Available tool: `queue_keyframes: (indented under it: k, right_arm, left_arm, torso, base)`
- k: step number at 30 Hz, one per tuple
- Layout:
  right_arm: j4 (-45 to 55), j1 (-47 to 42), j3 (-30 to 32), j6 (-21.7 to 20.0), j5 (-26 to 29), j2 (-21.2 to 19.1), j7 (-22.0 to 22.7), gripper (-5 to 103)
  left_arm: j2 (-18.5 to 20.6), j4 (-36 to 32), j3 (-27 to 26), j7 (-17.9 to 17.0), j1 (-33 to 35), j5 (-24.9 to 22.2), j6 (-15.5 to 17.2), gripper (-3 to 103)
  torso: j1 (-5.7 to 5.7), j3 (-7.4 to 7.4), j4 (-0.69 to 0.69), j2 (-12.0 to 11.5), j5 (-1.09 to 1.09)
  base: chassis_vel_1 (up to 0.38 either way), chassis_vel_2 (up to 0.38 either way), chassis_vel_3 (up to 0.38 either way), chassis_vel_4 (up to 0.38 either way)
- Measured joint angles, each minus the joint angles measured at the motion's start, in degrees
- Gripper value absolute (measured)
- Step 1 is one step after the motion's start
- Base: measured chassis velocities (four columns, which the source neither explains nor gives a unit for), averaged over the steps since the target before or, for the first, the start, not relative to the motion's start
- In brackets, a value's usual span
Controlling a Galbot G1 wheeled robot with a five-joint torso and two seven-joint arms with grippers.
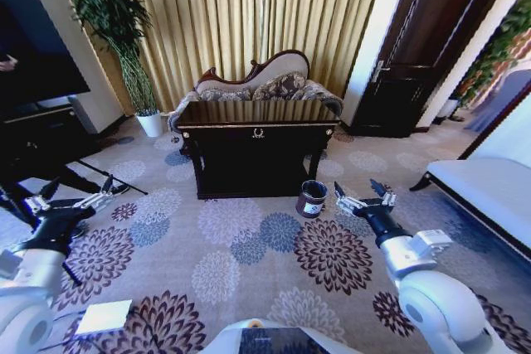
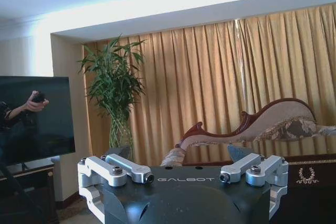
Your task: Move to the front of the table and place the trash on the table into the trash bin.
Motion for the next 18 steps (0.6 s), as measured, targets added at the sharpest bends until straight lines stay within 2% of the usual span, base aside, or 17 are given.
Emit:
queue_keyframes:
  k: [3, 8, 10, 18]
  right_arm:
    - [0.01, 0.13, -0.06, -0.01, 0.75, 0.0, -0.01, 100]
    - [0.03, 0.74, -0.64, 0.0, 6.36, -0.11, -1.36, 100]
    - [0.04, 0.98, -1.02, -0.02, 7.0, -0.19, -1.74, 100]
    - [0.09, 1.3, -0.95, -1.5, 5.08, -0.23, -2.78, 100]
  left_arm:
    - [-0.01, 0.0, 0.25, 0.0, -0.1, -0.34, 0.3, 100]
    - [0.05, 0.0, 0.32, 0.01, -0.3, -1.71, 0.78, 100]
    - [0.05, 0.0, 0.32, 0.0, -0.37, -2.34, 1.29, 100]
    - [0.61, 0.0, 0.25, 0.05, -0.67, -3.25, 1.94, 100]
  torso:
    - [0.0, 0.0, 0.0, 0.0, 0.0]
    - [0.0, 0.0, 0.0, 0.0, 0.0]
    - [-0.01, -0.01, 0.0, 0.0, 0.0]
    - [-0.01, -0.01, 0.0, 0.0, 0.0]
  base:
    - [0.0, 0.0, 0.0, 0.0]
    - [0.0, 0.0, 0.0, 0.0]
    - [0.0, 0.0, 0.0, 0.0]
    - [0.0, 0.0, 0.0, 0.0]
